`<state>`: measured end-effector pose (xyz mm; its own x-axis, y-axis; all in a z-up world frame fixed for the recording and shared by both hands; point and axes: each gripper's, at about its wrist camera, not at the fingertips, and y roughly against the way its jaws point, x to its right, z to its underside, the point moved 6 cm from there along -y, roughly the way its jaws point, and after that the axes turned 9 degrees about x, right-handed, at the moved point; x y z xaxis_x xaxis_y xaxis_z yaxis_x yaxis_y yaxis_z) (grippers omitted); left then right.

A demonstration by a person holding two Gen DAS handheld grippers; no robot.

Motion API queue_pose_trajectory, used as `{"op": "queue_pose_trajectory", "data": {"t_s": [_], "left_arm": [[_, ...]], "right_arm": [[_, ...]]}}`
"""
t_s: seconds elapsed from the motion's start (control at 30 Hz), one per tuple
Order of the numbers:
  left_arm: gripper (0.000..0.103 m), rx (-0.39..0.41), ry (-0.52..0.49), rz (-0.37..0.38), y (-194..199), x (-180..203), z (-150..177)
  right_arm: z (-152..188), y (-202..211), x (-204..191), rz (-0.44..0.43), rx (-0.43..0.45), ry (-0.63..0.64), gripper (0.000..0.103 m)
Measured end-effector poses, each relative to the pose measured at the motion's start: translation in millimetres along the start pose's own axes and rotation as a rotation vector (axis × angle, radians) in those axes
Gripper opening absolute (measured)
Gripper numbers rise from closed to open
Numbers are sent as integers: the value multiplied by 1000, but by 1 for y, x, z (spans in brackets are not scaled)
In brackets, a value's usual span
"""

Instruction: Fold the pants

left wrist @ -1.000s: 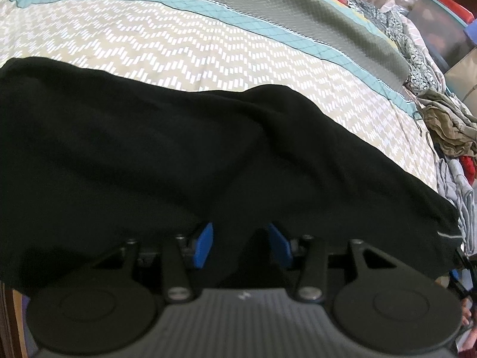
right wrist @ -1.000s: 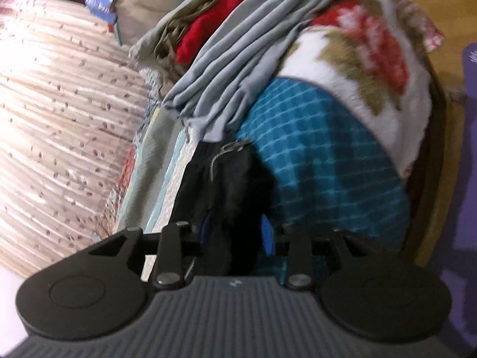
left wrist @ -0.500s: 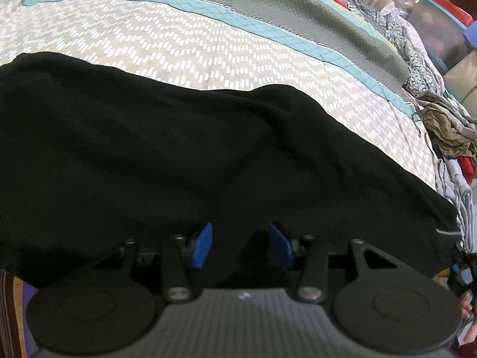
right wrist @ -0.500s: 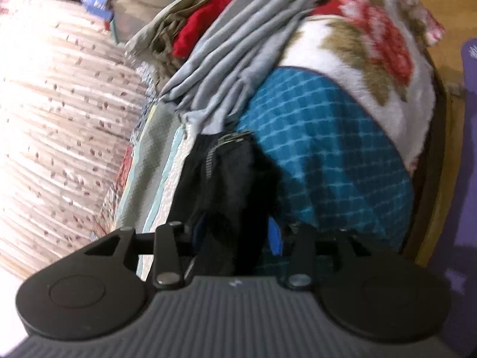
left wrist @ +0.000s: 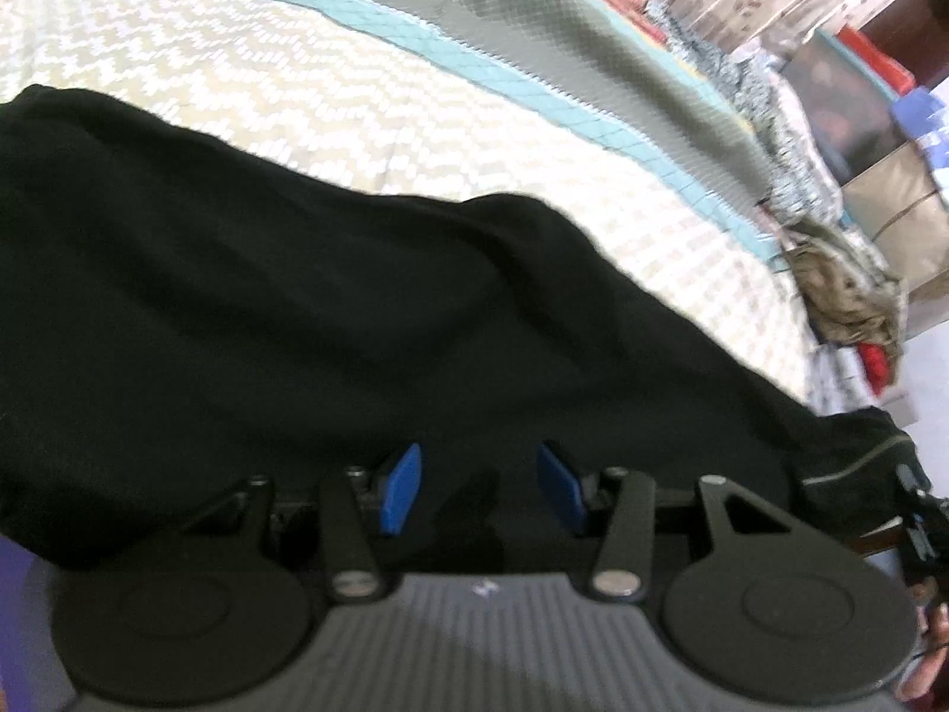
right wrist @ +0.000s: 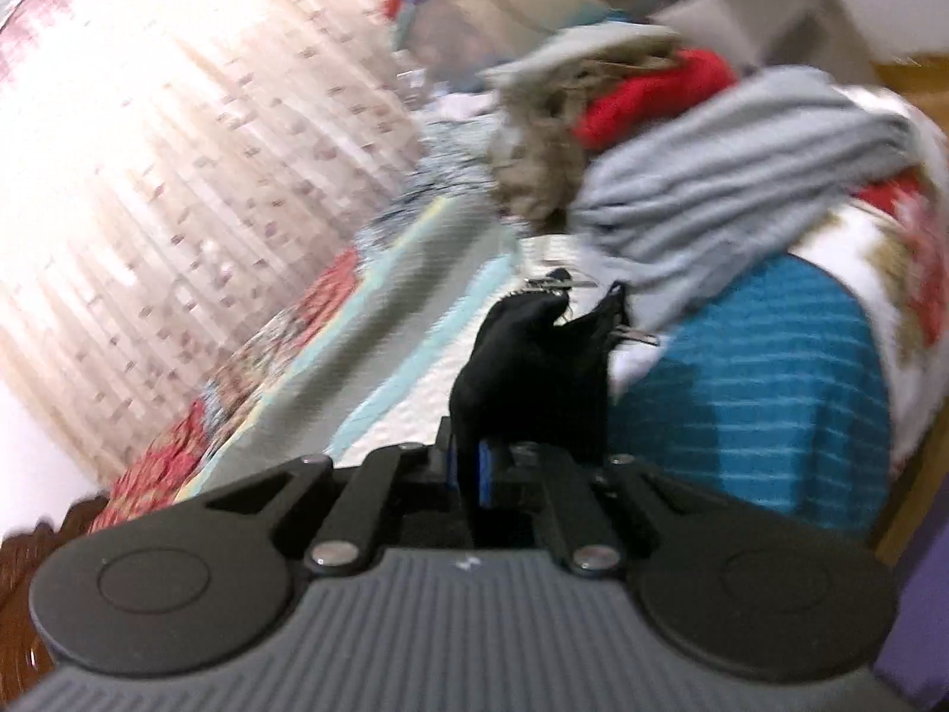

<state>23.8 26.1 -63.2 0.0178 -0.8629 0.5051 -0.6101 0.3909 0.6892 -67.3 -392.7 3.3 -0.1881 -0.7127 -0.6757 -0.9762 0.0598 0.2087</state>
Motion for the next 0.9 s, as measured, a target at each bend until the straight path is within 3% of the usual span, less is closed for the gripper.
{"op": "queue_pose_trajectory", "data": {"t_s": [0.2, 0.3, 0.43, 0.57, 0.67, 0.9], "left_arm": [[47, -20, 11, 129, -1, 24, -12], [56, -43, 35, 190, -9, 35, -18], [76, -75, 70, 235, -26, 42, -20], [78, -134, 134, 231, -49, 40, -12], [78, -155, 135, 223, -60, 43, -7], [78, -172, 126, 324, -74, 71, -14]], "right_arm": [[35, -25, -68, -185, -127, 152, 7], [64, -36, -100, -290, -222, 183, 7], [124, -50, -133, -394, -403, 267, 6], [187, -49, -147, -409, -543, 418, 6], [196, -49, -148, -410, -564, 455, 6], [196, -38, -157, -449, -522, 580, 7]]}}
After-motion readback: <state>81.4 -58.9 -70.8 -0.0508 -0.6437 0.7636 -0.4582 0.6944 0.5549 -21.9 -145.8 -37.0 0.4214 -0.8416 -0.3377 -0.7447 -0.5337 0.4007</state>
